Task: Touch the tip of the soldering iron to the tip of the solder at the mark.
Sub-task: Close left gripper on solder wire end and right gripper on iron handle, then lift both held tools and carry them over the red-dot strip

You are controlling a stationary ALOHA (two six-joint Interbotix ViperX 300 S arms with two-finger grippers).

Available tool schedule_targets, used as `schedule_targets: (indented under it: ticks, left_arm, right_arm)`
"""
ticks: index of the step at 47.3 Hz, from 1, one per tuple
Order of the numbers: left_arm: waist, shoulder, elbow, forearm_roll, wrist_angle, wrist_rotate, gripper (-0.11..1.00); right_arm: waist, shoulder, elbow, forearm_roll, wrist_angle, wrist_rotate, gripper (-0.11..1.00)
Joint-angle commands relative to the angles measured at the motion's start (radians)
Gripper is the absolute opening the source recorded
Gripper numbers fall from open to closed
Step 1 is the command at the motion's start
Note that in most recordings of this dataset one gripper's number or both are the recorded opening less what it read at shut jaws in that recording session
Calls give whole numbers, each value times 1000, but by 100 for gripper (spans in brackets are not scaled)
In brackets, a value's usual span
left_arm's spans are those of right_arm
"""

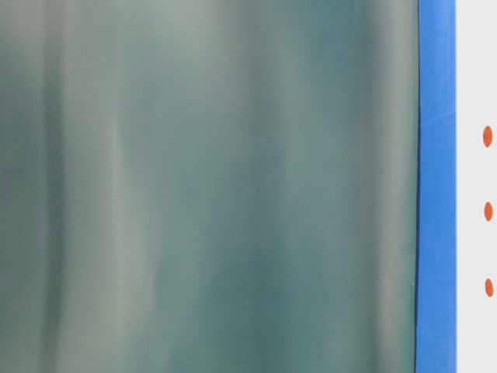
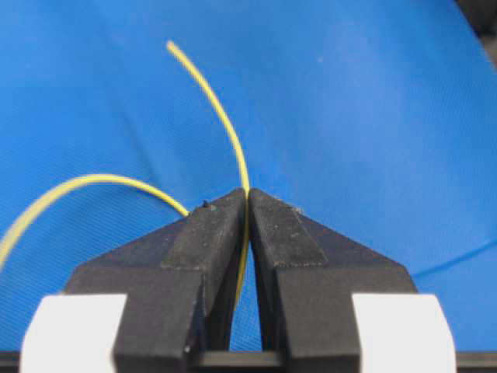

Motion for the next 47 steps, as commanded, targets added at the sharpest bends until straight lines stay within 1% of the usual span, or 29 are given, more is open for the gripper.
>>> schedule_targets:
  ticks: [1, 6, 9, 13, 18, 23, 30, 34, 39, 47]
  left_arm:
    - [11, -87, -49, 0, 121, -14, 2]
    - [18, -147, -86, 0, 247, -38, 2]
    - [21, -163, -98, 0, 288, -49, 2]
    - [26, -163, -109, 0, 318, -69, 2]
    - [37, -156, -123, 0, 334, -87, 2]
    - [67, -150, -149, 0, 364, -91, 2]
    - [149, -133, -189, 2, 422, -94, 2]
    - [199, -118, -213, 0, 459, -89, 2]
    - [268, -94, -253, 3, 515, -81, 2]
    - [347, -44, -327, 8, 627, -67, 2]
  right_arm:
    - [-29, -95, -67, 2, 192, -8, 6]
    - [-60, -144, -114, -3, 354, -9, 6]
    - [-78, -156, -135, -5, 420, -9, 7]
    - [-92, -156, -152, -6, 466, -9, 6]
    - [-101, -156, -164, -12, 497, -9, 6]
    - [-117, -160, -175, -28, 523, -9, 7]
    - [-183, -161, -192, -38, 603, -8, 6]
    - [-238, -161, -207, -48, 661, -8, 6]
    - [-296, -161, -229, -77, 726, -6, 7]
    - [-402, -161, -270, -124, 844, -2, 7]
